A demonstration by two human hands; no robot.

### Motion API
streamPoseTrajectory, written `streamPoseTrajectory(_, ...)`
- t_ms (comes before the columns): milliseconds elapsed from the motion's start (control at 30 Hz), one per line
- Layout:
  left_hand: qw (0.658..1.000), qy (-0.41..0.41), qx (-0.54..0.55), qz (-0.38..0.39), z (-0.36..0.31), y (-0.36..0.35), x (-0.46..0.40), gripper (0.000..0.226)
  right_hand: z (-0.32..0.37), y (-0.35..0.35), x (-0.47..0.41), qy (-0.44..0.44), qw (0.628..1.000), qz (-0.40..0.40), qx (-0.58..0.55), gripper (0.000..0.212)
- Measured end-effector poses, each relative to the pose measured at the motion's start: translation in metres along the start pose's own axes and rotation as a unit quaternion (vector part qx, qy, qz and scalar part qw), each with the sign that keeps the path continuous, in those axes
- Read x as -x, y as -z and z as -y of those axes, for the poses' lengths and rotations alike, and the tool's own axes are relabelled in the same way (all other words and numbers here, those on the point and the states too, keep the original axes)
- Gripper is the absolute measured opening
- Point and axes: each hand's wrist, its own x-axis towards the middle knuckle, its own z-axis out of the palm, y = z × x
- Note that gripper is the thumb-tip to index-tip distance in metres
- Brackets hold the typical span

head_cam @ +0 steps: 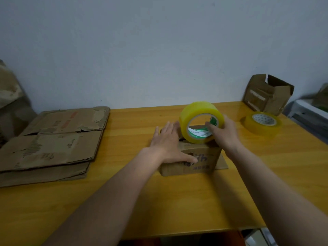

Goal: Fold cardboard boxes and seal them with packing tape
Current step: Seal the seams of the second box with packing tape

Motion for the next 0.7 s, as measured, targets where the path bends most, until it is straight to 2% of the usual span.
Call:
streamPoseTrajectory(167,0.999,0.014,0.004,-0.041,0.002,-0.010,-0.001,0.130,0.009,0.000,-0.007,0.039,0.999,0.010,0.024,0.011)
streamPoseTrajectory(333,1.000,0.025,-0.008,-0.012,0.002,-0.008,0.000,0.132,0.010,0.033,-0.017,0.086,0.989,-0.027,0.120,0.022)
streamPoseTrajectory(400,1.000,0.028,-0.008,-0.009,0.001,-0.008,-0.001,0.132,0.009,0.052,-0.021,0.103,0.974,-0.049,0.196,0.029)
streamPoseTrajectory(533,0.999,0.029,-0.017,-0.007,-0.001,-0.008,-0.002,0.133,-0.001,0.078,-0.027,0.115,0.921,-0.070,0.364,0.040)
streamPoseTrajectory(600,0.999,0.029,-0.021,-0.009,-0.002,-0.008,-0.003,0.132,-0.010,0.080,-0.028,0.104,0.906,-0.062,0.405,0.040)
streamPoseTrajectory(700,0.999,0.031,-0.027,-0.011,-0.002,-0.008,-0.003,0.131,-0.024,0.077,-0.029,0.084,0.905,-0.047,0.415,0.040)
